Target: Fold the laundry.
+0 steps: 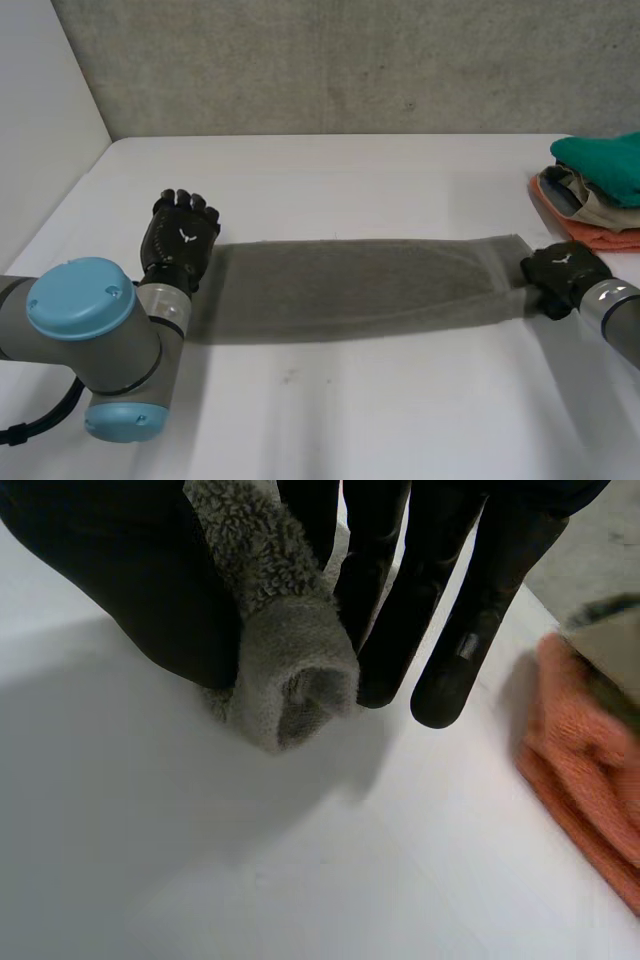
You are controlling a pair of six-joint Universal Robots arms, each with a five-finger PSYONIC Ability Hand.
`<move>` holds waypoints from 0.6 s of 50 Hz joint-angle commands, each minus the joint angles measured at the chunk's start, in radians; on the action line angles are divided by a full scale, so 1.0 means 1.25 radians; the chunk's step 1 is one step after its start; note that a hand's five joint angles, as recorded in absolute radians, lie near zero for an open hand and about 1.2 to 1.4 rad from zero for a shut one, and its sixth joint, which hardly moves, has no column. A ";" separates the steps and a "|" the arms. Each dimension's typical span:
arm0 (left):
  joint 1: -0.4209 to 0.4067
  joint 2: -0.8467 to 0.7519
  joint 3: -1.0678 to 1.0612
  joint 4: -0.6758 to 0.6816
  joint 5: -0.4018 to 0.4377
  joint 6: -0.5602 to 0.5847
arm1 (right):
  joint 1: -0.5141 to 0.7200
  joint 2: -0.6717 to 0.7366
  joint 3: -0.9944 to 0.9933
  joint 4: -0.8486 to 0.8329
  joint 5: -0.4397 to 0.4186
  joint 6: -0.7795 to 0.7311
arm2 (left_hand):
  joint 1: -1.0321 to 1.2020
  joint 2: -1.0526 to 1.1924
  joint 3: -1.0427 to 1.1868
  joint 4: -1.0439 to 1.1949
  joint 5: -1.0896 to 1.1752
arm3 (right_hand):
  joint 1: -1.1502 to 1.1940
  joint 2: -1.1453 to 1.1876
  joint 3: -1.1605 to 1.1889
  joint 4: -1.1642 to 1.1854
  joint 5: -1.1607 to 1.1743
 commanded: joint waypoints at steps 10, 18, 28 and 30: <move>0.005 0.081 -0.045 -0.006 0.001 -0.005 | -0.159 -0.156 0.053 -0.017 0.058 -0.320 | -0.014 -0.024 -0.029 -0.023 -0.037 | 0.355 0.175 0.174 0.167 0.202; 0.031 0.158 -0.070 -0.010 0.001 -0.045 | 0.077 -0.212 0.016 -0.135 0.028 -0.284 | -0.014 -0.024 -0.029 -0.023 -0.037 | 0.355 0.175 0.174 0.167 0.202; 0.072 0.217 -0.077 -0.020 0.001 -0.100 | 0.435 -0.066 -0.097 -0.317 -0.118 -0.233 | -0.014 -0.024 -0.029 -0.023 -0.037 | 0.355 0.175 0.174 0.167 0.202; 0.073 0.217 -0.081 -0.024 0.001 -0.102 | 0.483 -0.027 -0.125 -0.319 -0.140 -0.228 | -0.014 -0.024 -0.029 -0.023 -0.037 | 0.355 0.175 0.174 0.167 0.202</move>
